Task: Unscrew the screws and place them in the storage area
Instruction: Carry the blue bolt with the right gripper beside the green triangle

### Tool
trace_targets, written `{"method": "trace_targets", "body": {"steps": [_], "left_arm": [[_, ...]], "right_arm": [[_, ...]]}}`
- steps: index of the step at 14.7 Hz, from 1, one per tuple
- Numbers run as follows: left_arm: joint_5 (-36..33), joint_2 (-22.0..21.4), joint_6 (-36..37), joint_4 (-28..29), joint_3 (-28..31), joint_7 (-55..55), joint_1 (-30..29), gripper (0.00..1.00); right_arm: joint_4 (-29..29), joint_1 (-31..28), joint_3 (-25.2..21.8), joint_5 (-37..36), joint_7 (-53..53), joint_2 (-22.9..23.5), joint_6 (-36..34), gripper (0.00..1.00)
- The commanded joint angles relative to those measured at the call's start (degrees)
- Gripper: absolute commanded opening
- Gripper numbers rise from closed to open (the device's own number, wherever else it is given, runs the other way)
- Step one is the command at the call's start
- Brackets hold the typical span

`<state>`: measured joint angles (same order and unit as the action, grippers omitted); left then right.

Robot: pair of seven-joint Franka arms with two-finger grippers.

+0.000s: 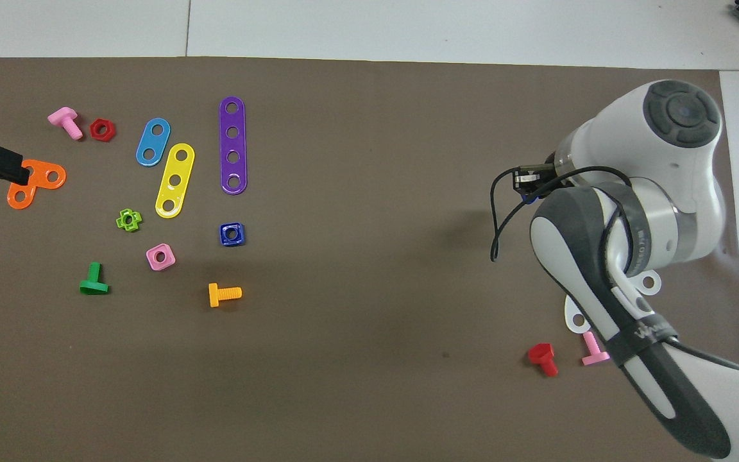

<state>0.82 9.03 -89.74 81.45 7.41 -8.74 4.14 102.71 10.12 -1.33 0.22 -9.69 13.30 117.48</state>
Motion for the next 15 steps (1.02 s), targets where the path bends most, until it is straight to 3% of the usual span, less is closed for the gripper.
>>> {"method": "trace_targets", "body": {"steps": [1, 5, 9, 10, 11, 12, 15], "left_arm": [[-1.3, -2.1, -1.3, 2.7, 0.0, 0.3, 0.3, 1.00], [-1.3, -2.1, -1.4, 2.7, 0.0, 0.3, 0.3, 1.00], [-1.3, -2.1, -1.3, 2.7, 0.0, 0.3, 0.3, 1.00], [-1.3, -2.1, -1.4, 2.7, 0.0, 0.3, 0.3, 1.00], [-1.3, -2.1, -1.4, 2.7, 0.0, 0.3, 0.3, 1.00], [-1.3, -2.1, -1.3, 2.7, 0.0, 0.3, 0.3, 1.00], [-1.3, -2.1, -1.4, 2.7, 0.0, 0.3, 0.3, 1.00]], "right_arm": [[9.3, -5.4, 1.0, 2.8, 8.2, -2.8, 5.8, 0.00], [16.5, -7.0, 0.9, 3.4, 10.6, -2.8, 14.2, 0.00], [18.0, -7.7, 0.9, 3.4, 11.1, -1.4, 18.3, 0.00], [18.0, -7.7, 0.9, 3.5, 11.0, -1.4, 18.3, 0.26], [18.0, -7.7, 0.9, 3.5, 10.5, -1.4, 18.2, 0.90], [17.7, -8.0, 0.9, 3.4, 10.4, -1.3, 18.1, 1.00], [13.4, -8.0, 0.5, 3.4, 9.5, -2.7, 16.0, 1.00]]}}
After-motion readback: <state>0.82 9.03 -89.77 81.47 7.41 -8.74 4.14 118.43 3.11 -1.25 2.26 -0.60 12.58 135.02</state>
